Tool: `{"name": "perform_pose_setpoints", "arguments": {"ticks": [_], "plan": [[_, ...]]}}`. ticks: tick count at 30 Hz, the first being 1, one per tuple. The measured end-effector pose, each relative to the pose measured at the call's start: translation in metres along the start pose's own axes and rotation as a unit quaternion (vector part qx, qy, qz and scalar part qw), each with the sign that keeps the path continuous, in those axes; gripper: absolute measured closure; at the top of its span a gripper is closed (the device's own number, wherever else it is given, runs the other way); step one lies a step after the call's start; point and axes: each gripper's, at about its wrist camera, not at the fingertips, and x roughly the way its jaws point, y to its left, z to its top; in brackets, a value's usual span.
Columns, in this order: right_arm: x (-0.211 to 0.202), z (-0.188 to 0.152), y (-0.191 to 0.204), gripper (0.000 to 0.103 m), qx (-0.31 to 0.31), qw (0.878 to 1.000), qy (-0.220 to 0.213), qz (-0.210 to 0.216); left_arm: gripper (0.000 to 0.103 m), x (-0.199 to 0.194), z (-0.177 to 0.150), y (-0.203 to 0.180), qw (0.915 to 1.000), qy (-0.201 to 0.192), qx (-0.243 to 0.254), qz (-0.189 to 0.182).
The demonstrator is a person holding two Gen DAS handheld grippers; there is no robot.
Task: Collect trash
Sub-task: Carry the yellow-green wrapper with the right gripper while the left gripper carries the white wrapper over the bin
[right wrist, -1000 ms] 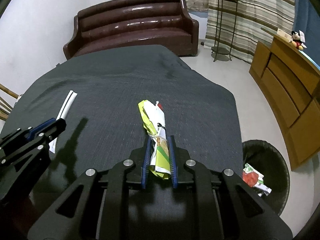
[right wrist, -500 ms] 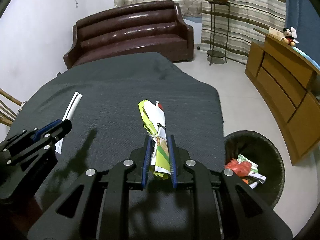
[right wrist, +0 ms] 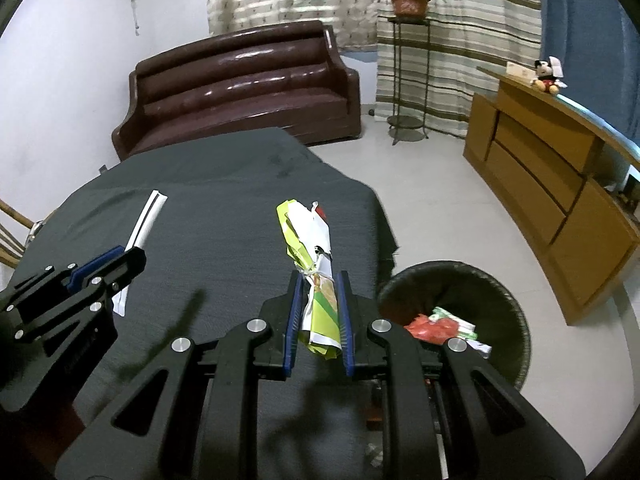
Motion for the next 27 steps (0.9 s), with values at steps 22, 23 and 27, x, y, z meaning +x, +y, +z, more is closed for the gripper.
{"name": "perform_pose_setpoints", "arguments": {"ticks": [22,23,27], "plan": [[-0.02,-0.014,-0.09,0.086,0.053,0.995,-0.017,-0.082,0.084,0.01,0.002,-0.086,0.9961,-0.003,0.06,-0.065],[-0.02,-0.014,-0.094,0.086,0.056,0.995,-0.017,-0.085,0.084,0.011,0.002,-0.087,0.9959,-0.002,0.062,-0.066],[-0.02,-0.016,-0.103,0.086,0.064,0.994,-0.015,-0.093,0.084,0.014,0.001,-0.097,0.9948,-0.002,0.07,-0.074]]}}
